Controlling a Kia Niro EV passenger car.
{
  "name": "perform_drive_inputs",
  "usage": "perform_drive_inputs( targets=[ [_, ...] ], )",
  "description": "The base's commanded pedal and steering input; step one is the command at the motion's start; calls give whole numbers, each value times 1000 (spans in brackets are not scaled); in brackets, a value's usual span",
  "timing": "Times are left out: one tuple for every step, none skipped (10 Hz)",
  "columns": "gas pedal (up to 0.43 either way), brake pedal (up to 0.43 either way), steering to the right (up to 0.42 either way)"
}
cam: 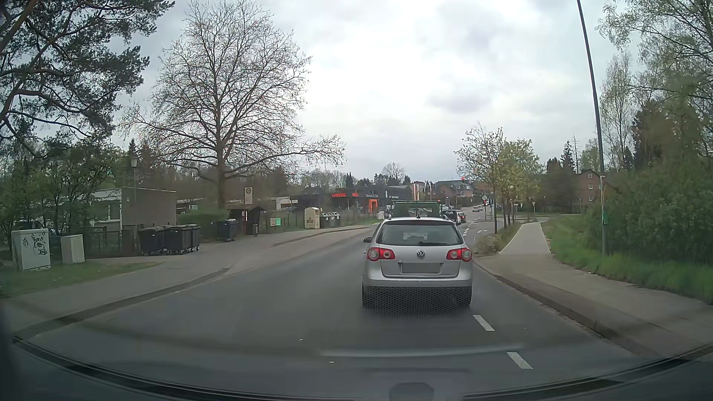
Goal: Follow the waypoints while adhering to traffic rules and regulations
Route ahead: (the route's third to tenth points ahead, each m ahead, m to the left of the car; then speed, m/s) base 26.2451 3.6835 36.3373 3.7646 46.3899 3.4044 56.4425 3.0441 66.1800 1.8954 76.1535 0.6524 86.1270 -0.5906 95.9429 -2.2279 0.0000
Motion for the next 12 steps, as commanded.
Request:
perform_drive_inputs(
  targets=[
    [0, 0, 19],
    [0, 0, 19],
    [0, 0, 19],
    [0, 0, 19],
    [0, 0, 19],
    [0, 0, 19],
    [0, 0, 19],
    [0, 0, 19],
    [0, 0, 19],
    [0, 0, 19],
    [0, 0, 19],
    [0, 0, 19]
  ],
)
